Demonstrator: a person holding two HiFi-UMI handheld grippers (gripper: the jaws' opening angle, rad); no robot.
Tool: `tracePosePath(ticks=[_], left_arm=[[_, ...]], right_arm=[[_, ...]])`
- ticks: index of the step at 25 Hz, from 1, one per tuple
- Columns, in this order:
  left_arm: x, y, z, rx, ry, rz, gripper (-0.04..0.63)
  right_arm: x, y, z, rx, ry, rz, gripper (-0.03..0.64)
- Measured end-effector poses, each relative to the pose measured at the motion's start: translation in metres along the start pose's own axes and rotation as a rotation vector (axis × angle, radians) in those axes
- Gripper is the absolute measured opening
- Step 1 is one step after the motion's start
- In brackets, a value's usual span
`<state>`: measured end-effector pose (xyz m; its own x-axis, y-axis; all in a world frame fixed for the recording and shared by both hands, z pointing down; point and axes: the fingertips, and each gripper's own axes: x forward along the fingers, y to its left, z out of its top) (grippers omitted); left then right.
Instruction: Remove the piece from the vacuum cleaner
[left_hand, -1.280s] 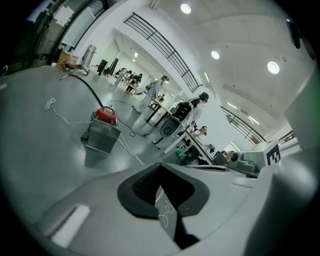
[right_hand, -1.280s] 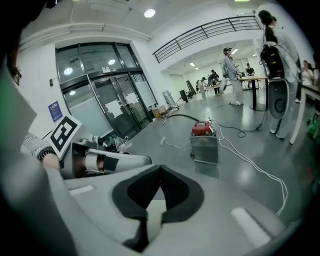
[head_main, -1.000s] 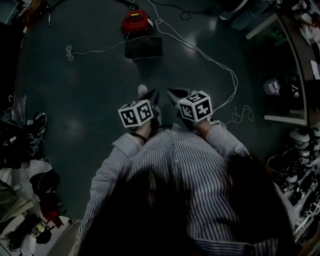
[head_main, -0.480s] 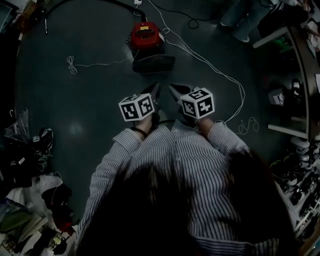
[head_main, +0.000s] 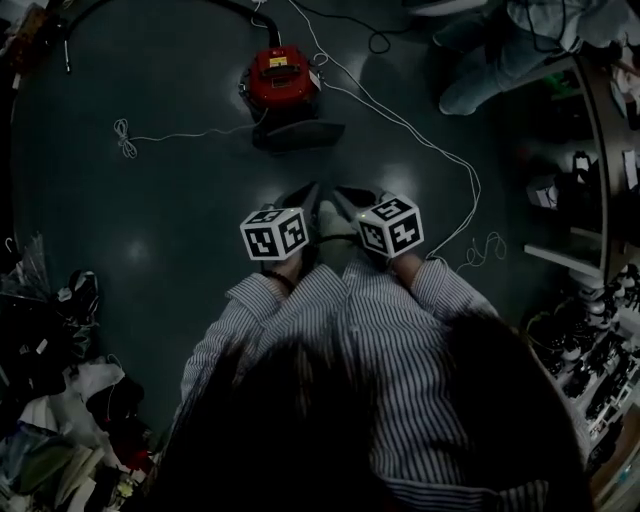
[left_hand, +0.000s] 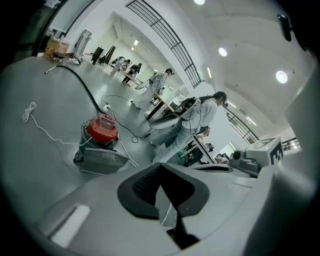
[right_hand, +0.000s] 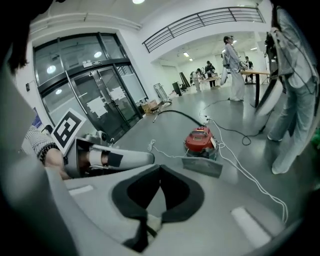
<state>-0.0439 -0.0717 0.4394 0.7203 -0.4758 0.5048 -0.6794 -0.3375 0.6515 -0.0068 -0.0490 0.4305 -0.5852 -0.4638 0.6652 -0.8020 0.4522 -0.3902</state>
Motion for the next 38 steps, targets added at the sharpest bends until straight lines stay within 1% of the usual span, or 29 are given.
tracePosePath(ticks=[2,4,7,9,11,14,15,18,20,22,25,28,31,33,35,36,37,38], left_arm=[[0.006,0.005,0.006,0.025,0.005,0.031,0.003],[0.012,0.009,0.013,0.068,0.012,0.064,0.003],[0.026,0.019,0.022,0.113,0.026,0.095,0.003],[0.042,0.031,0.025,0.112,0.045,0.093,0.005],[0.058,0.044,0.025,0.11,0.076,0.086,0.055],[0.078,0.067,0.019,0.129,0.109,0.096,0.054],[0.086,0.076,0.019,0.132,0.108,0.101,0.052],[0.11,0.107,0.017,0.128,0.09,0.114,0.016],[0.128,0.127,0.014,0.119,0.081,0.094,0.008],[0.149,0.147,0.008,0.107,0.074,0.078,0.008],[0.178,0.18,-0.008,0.123,0.088,0.098,0.008],[0.201,0.211,-0.021,0.181,0.114,0.144,0.008],[0.22,0.239,-0.027,0.275,0.145,0.205,0.019],[0.234,0.256,-0.026,0.348,0.175,0.231,0.075],[0.247,0.27,-0.023,0.411,0.211,0.25,0.117],[0.253,0.276,-0.021,0.447,0.231,0.261,0.166],[0.257,0.281,-0.02,0.49,0.253,0.271,0.196],[0.261,0.285,-0.02,0.54,0.275,0.279,0.196]], right_arm=[[0.001,-0.011,0.008,-0.011,-0.013,-0.018,0.003],[0.002,-0.024,0.016,-0.012,-0.015,-0.031,0.003],[0.014,-0.041,0.021,-0.031,0.008,-0.042,0.003],[0.032,-0.054,0.02,-0.047,0.041,-0.036,0.003],[0.053,-0.066,0.019,-0.047,0.066,-0.018,0.003],[0.082,-0.083,0.021,-0.036,0.068,-0.005,0.003],[0.092,-0.09,0.022,-0.035,0.065,-0.007,0.003],[0.124,-0.113,0.018,-0.024,0.075,-0.005,0.003],[0.149,-0.126,0.009,-0.03,0.09,0.014,0.003],[0.174,-0.14,-0.003,-0.058,0.107,0.026,0.003],[0.21,-0.161,-0.026,-0.057,0.143,0.03,0.003],[0.237,-0.178,-0.046,-0.059,0.172,0.035,0.005],[0.258,-0.192,-0.056,-0.088,0.195,0.041,0.02],[0.272,-0.207,-0.057,-0.126,0.21,0.033,0.023],[0.285,-0.226,-0.056,-0.187,0.226,0.017,0.025],[0.291,-0.235,-0.055,-0.215,0.235,0.008,0.025],[0.296,-0.244,-0.054,-0.237,0.241,-0.002,0.026],[0.3,-0.251,-0.052,-0.255,0.244,-0.012,0.03]])
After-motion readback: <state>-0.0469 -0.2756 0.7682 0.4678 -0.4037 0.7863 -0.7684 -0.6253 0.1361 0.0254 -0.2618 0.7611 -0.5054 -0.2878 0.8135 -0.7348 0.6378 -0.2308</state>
